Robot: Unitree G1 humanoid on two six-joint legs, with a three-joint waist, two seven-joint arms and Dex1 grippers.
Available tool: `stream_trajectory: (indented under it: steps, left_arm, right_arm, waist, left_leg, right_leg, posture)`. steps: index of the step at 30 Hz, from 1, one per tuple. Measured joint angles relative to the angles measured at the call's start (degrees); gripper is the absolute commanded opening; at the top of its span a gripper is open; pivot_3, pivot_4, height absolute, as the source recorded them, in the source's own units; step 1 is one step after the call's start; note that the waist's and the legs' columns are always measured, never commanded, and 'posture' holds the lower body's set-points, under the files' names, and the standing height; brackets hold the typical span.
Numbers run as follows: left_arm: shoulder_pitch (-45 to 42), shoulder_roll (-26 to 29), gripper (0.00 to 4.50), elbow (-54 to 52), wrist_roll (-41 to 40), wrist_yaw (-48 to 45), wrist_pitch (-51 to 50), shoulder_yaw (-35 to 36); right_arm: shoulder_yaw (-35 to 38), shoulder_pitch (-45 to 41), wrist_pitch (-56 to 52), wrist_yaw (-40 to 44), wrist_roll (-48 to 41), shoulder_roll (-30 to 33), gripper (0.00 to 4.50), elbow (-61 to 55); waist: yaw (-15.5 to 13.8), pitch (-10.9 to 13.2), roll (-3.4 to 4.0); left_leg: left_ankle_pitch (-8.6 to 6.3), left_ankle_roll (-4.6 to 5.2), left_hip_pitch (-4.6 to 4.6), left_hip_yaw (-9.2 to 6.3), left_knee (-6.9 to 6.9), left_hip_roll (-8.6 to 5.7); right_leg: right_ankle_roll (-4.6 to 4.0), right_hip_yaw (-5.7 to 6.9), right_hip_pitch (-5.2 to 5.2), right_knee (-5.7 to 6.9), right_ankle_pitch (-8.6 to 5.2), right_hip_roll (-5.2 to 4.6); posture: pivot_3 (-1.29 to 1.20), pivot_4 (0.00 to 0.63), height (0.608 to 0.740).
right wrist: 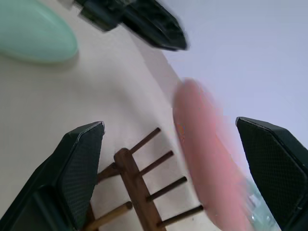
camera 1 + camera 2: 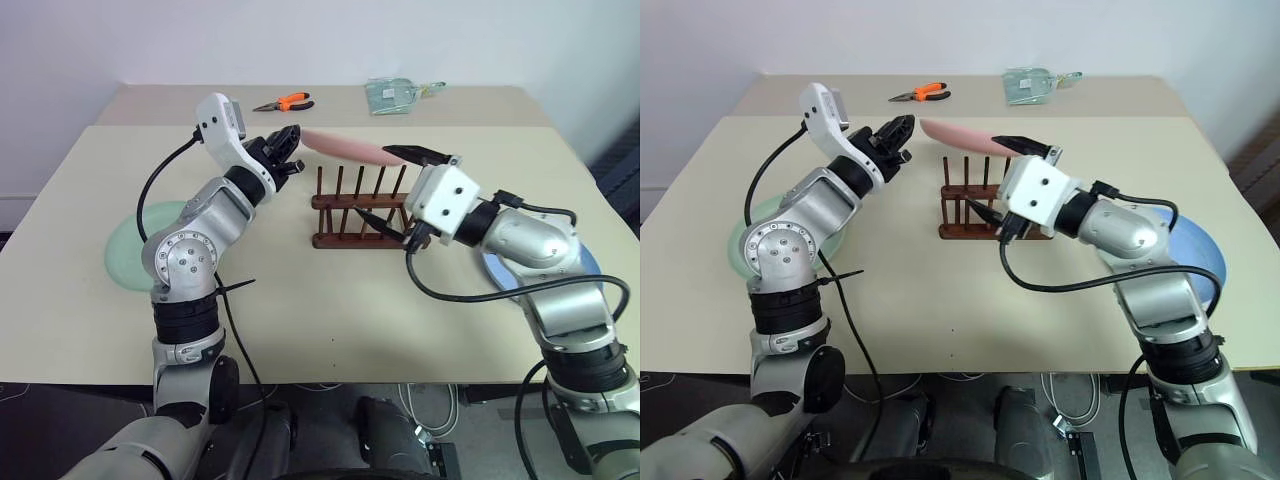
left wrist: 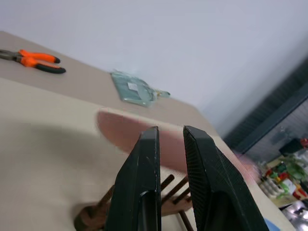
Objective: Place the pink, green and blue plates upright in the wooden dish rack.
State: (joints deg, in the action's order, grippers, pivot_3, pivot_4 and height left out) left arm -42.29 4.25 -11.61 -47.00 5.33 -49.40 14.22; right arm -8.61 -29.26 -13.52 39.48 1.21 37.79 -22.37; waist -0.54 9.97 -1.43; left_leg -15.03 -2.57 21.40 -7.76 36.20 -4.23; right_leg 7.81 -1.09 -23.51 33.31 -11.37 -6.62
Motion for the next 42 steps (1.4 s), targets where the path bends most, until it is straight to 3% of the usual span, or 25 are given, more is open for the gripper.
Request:
stream_trajectory:
  steps: [14,17,21,22,33,38,42]
  left_arm:
    - [0.1,1.3,0.75,5.1,1.2,0.4,0.8,2.6]
    - [-0.9,-0.4,2.04,9.4,0.3,3.8,1.4,6.5]
    - [-3.4,-3.1,4.15,18.8,-2.0,9.7,3.2,13.9]
    - [-4.5,-3.2,4.44,21.4,-2.6,10.4,3.9,15.7]
    - [-21.5,-0.8,4.44,57.2,-6.1,4.9,11.9,23.7]
    - [-25.5,0.5,4.44,73.5,-1.9,0.7,18.9,23.2]
    - [-26.7,0.9,4.44,80.0,2.1,-1.8,23.6,22.2]
  right_arm:
    - [-2.5,1.6,4.2,2.0,5.4,1.8,4.5,1.4]
    - [-2.6,2.4,4.3,2.1,5.9,1.8,4.5,1.4]
    - [-2.6,3.9,4.4,2.1,6.7,1.8,4.5,1.4]
    - [-2.7,4.4,4.4,2.1,6.9,1.8,4.5,1.5]
    - [-2.8,6.3,5.1,2.1,7.7,1.5,4.5,2.1]
    - [-2.8,7.1,5.0,1.9,8.1,1.5,4.5,2.1]
    - [-2.6,8.6,4.7,1.9,8.7,1.5,4.5,1.9]
  waist:
    - [-0.1,0.0,-0.01]
    - [-0.2,0.0,-0.01]
    - [-0.2,0.0,-0.08]
    - [-0.2,0.1,-0.13]
    - [-0.2,0.1,-0.21]
    - [0.0,0.1,-0.21]
    - [0.0,0.1,-0.21]
  left_leg:
    - [0.0,0.01,-0.03,-0.01,0.01,0.0]
    - [0.0,0.01,-0.03,-0.03,0.02,0.0]
    - [0.0,0.01,-0.02,-0.05,0.03,0.0]
    - [0.0,0.01,-0.02,-0.05,0.03,-0.01]
    - [0.0,0.01,-0.03,-0.04,0.03,-0.03]
    - [0.0,0.01,-0.04,-0.03,0.01,-0.03]
    - [0.0,0.01,-0.03,-0.03,0.01,-0.03]
  right_leg:
    - [-0.01,0.0,0.03,0.01,0.0,0.0]
    - [0.0,0.01,0.04,0.02,0.0,0.0]
    - [0.0,0.03,0.04,0.01,0.0,0.0]
    - [0.0,0.03,0.04,0.02,0.0,0.0]
    - [0.05,0.06,0.06,0.0,0.02,0.0]
    - [0.06,0.05,0.04,0.0,0.02,0.0]
    - [0.08,0.05,0.04,0.0,0.03,0.0]
  posture:
    - [0.0,0.15,0.74]
    - [0.0,0.15,0.74]
    - [0.0,0.15,0.74]
    - [0.0,0.15,0.74]
    - [0.0,0.15,0.74]
    - [0.0,0.15,0.74]
    - [0.0,0.15,0.74]
